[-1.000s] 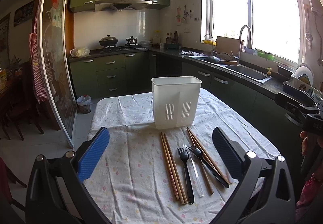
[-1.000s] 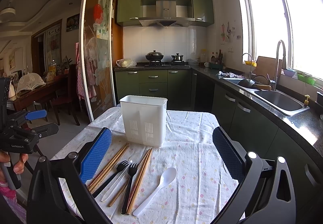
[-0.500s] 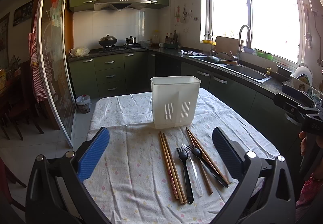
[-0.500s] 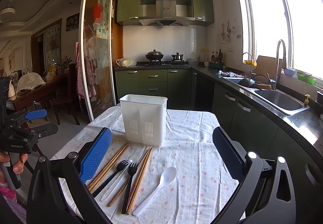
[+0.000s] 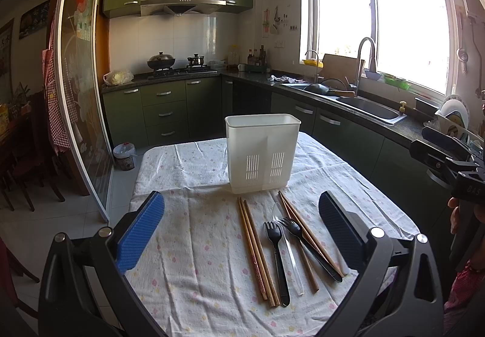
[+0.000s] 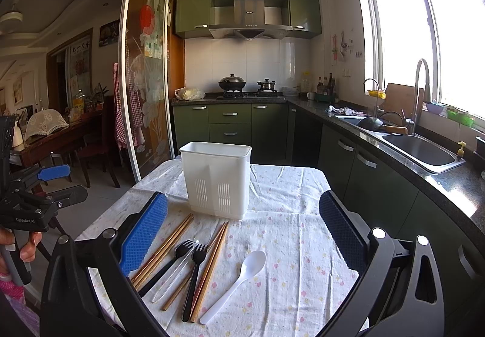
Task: Organize utensils
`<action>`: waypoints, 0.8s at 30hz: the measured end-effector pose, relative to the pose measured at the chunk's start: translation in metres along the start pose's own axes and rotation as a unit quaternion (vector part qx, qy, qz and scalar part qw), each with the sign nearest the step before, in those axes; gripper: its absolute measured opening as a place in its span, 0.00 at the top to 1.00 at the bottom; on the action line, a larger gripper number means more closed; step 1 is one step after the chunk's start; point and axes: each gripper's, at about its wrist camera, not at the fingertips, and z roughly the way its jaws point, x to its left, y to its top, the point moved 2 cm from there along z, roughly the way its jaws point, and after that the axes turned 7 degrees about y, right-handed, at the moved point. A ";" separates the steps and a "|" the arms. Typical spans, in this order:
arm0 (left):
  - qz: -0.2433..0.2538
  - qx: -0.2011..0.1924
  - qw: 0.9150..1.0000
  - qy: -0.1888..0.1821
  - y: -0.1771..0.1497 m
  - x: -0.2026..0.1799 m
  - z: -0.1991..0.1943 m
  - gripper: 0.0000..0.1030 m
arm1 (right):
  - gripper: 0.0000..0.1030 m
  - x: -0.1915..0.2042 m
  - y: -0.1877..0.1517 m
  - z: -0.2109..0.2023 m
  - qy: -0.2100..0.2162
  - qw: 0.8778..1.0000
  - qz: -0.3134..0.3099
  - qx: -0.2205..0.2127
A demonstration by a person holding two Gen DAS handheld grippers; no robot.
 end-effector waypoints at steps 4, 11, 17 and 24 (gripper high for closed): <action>0.000 0.000 1.000 0.000 0.000 0.000 0.000 0.06 | 0.04 0.001 -0.002 0.001 0.003 1.000 0.000 0.000; 0.000 0.000 1.000 0.000 0.000 -0.001 0.000 0.06 | 0.04 0.001 -0.004 0.003 0.003 1.000 0.001 0.000; 0.000 0.001 1.000 -0.001 0.000 -0.001 -0.001 0.06 | 0.04 0.001 -0.004 0.003 0.003 1.000 0.001 0.001; 0.001 0.001 1.000 -0.001 -0.001 -0.002 0.000 0.06 | 0.04 0.000 -0.004 0.004 0.003 1.000 0.002 0.001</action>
